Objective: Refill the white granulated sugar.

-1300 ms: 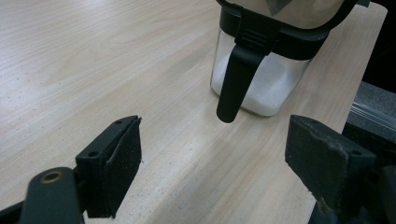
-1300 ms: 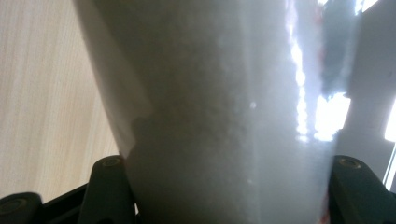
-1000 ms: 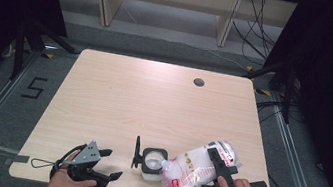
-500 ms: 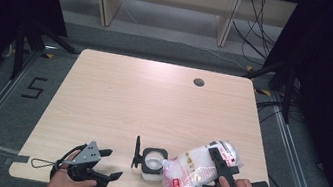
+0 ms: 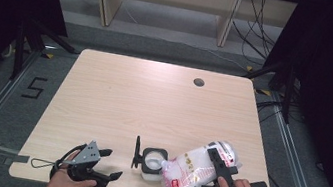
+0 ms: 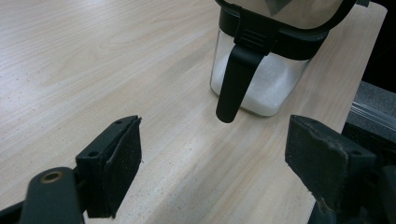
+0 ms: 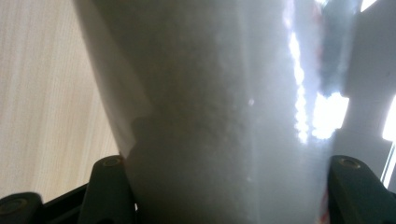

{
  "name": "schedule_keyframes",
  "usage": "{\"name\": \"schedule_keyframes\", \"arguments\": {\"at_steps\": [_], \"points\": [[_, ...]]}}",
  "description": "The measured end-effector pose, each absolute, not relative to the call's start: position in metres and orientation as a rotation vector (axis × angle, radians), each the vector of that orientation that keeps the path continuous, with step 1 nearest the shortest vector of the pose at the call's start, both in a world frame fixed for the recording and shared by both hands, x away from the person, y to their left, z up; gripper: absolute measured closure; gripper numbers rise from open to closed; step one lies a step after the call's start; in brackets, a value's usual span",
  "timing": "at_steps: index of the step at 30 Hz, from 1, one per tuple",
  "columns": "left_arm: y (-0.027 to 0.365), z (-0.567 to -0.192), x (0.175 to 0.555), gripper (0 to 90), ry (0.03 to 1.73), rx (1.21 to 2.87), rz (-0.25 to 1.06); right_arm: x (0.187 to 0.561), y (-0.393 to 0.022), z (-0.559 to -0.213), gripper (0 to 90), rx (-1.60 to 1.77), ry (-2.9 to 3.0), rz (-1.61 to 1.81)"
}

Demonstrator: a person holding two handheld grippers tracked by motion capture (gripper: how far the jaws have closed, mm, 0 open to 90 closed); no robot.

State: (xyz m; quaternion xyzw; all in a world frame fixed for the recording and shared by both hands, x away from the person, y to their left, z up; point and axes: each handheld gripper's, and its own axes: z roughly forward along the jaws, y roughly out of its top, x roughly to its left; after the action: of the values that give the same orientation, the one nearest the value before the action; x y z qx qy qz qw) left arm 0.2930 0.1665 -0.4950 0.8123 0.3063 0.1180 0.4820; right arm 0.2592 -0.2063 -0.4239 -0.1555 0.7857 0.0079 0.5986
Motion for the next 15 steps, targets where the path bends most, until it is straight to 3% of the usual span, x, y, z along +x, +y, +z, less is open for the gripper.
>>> {"name": "schedule_keyframes", "arguments": {"at_steps": [15], "points": [[0.1682,-0.4941,0.2942,18.0,0.721,1.994,0.296,0.2587,-0.2035,-0.4271,42.9,-0.392,1.806,0.0]]}}
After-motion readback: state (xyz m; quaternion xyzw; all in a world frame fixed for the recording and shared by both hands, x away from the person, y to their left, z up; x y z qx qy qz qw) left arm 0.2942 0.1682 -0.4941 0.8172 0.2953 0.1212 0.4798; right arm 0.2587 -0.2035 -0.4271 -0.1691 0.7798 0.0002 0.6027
